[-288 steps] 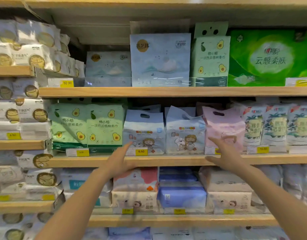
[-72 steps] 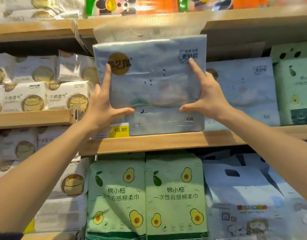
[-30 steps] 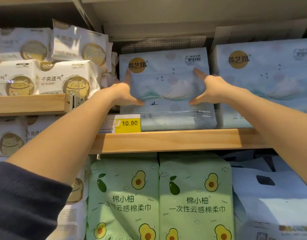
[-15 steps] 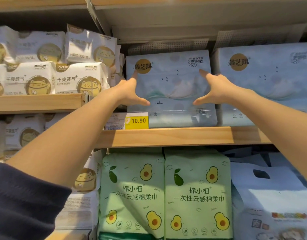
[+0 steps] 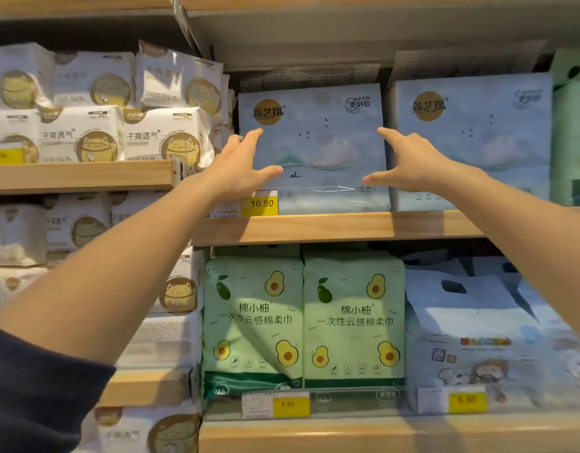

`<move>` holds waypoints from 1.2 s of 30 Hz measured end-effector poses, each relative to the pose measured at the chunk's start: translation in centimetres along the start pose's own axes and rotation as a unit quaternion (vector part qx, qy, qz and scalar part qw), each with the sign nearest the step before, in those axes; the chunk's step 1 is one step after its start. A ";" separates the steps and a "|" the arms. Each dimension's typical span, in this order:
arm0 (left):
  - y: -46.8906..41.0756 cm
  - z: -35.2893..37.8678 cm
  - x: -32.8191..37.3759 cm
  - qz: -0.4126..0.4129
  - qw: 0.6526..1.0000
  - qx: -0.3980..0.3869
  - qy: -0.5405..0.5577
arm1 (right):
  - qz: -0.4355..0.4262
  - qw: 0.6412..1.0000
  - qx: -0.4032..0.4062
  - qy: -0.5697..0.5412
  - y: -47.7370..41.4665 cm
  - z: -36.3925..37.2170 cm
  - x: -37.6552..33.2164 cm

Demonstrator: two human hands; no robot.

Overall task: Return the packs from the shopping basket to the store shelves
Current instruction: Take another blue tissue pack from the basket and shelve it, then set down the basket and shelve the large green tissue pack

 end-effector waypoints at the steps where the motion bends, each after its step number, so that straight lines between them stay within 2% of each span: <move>1: 0.7 -0.4 0.3 0.001 1.000 0.004 0.005 | -0.003 1.000 0.001 -0.006 0.7 -0.4 -0.1; 7: 6.6 -2.2 1.8 0.004 1.000 0.003 0.001 | -0.039 0.999 -0.013 -0.033 6.6 -2.7 -0.9; 13: 14.7 -1.3 1.7 -0.018 0.998 -0.050 -0.015 | -0.054 0.997 -0.052 -0.037 14.0 -2.3 -0.5; 19: 23.1 -1.1 0.6 -0.048 0.993 -0.103 -0.008 | -0.066 0.988 -0.090 -0.103 21.0 -0.6 -0.2; 27: 33.9 -0.5 -2.2 -0.110 0.980 -0.164 0.016 | -0.040 0.979 -0.158 -0.120 30.5 3.9 -1.2; 36: 46.7 1.6 -4.4 -0.135 0.958 -0.244 0.066 | 0.026 0.960 -0.231 -0.157 44.4 8.9 -3.9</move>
Point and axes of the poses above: each hand's wrist, its own y-axis away from the middle knuckle, its own z-axis out of the palm, x = y × z, the point moved 8 cm from there along -y, towards the middle knuckle, and after that the axes turned 1 degree about y, right-handed, at the moved point
